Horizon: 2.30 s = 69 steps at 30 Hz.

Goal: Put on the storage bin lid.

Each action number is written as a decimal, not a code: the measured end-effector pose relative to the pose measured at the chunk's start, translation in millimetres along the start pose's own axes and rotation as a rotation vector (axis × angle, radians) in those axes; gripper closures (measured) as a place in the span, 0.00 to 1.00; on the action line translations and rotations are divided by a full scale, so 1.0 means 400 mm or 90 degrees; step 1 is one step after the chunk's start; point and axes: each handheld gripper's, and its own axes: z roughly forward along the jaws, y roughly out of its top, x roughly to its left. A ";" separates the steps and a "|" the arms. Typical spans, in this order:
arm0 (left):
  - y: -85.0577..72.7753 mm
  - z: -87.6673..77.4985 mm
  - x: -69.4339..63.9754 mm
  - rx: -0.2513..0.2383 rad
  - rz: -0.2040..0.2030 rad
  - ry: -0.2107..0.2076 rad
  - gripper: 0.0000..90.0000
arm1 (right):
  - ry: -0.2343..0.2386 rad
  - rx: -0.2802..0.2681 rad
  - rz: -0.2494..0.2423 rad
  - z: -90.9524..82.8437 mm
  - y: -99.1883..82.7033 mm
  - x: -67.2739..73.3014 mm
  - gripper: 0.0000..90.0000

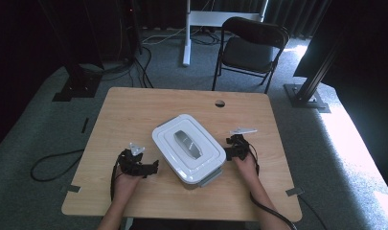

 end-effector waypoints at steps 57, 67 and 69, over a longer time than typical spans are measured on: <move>0.113 0.080 -0.086 0.019 0.112 -0.019 0.00 | 0.059 -0.018 -0.051 -0.111 -0.083 0.062 0.21; 0.106 0.071 -0.066 0.005 0.102 -0.029 0.00 | 0.082 -0.017 -0.046 -0.103 -0.090 0.079 0.23; 0.105 0.070 -0.065 0.004 0.100 -0.030 0.00 | 0.087 -0.016 -0.046 -0.102 -0.092 0.082 0.23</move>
